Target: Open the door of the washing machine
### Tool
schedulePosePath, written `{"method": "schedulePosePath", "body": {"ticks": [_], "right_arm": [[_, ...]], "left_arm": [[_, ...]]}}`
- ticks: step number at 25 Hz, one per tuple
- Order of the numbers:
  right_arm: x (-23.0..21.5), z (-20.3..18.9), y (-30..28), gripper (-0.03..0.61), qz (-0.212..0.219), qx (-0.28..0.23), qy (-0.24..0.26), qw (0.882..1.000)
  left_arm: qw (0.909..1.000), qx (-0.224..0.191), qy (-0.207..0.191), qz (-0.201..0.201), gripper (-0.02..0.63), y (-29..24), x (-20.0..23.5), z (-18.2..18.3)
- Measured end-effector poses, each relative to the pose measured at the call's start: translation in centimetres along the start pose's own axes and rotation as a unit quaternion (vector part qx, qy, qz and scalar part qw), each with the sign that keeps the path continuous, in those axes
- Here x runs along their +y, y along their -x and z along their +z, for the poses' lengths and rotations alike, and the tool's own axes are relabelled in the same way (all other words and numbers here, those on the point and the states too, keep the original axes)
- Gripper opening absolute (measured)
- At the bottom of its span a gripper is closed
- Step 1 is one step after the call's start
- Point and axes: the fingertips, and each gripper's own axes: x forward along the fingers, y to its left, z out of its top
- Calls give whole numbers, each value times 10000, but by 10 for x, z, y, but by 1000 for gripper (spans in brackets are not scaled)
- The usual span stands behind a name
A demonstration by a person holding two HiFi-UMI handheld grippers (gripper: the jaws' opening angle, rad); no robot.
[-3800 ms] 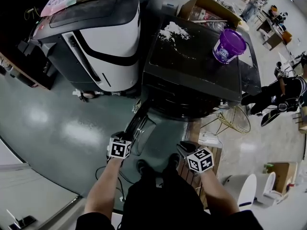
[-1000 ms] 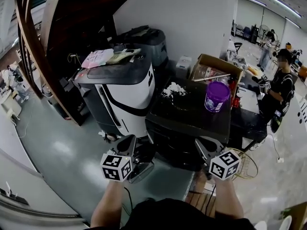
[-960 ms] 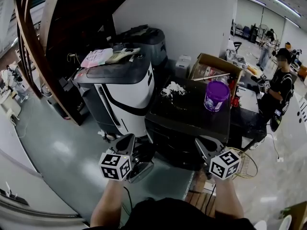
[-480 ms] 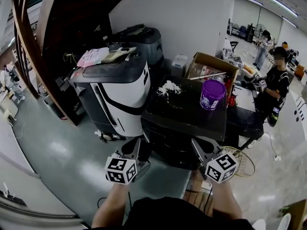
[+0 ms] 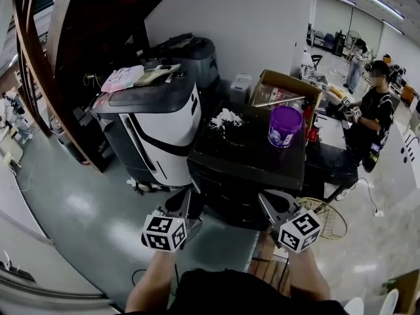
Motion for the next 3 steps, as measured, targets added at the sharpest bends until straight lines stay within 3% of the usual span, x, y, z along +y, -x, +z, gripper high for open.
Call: {"method": "schedulePosePath", "body": {"ticks": [3], "right_arm": [[-2,0,4,17,4,-1,-9,10000]], "left_arm": [[10000,-8,0,-16,19,-2,-4,2]]}}
